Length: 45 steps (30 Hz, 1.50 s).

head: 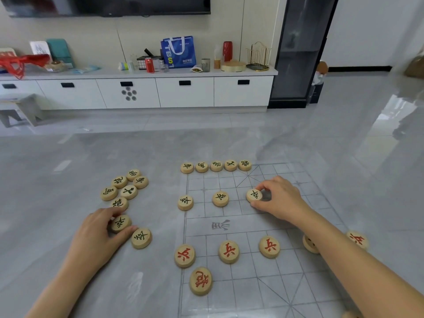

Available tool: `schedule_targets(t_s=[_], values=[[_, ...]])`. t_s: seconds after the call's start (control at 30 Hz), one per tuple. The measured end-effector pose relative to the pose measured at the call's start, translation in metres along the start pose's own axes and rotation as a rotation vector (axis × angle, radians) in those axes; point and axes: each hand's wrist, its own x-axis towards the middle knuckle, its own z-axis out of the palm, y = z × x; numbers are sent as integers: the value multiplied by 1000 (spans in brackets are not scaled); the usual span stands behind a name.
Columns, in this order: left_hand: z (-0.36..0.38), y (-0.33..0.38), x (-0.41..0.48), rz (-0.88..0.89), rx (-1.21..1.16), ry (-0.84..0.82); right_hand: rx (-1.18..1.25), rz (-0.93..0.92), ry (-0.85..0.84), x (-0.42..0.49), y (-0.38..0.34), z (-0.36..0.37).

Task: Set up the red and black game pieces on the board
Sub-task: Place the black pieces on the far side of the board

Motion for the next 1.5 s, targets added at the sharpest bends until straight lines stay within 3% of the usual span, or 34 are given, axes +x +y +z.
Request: schedule_targets(t_s=[0.2,0.33,0.63,0.93,1.33,1.5], values=[[-2,4,-1,5,2,-34,4,-8,10,-1,-12,1],[-5,10,-3,11,-25,-30,42,-115,39,-5,-54,12],[-7,13,-4,13,-39,-38,37,-464,-109,-29,-161,51],[-5,13,-1,19,-42,-30,5,-557,-205,-33,-188,79],[-10,16,-8,24,-112,-43,110,-402,-101,-25,-134,42],[-9,50,-10,64,-211,-177,131,-269,-51,-23,-86,17]])
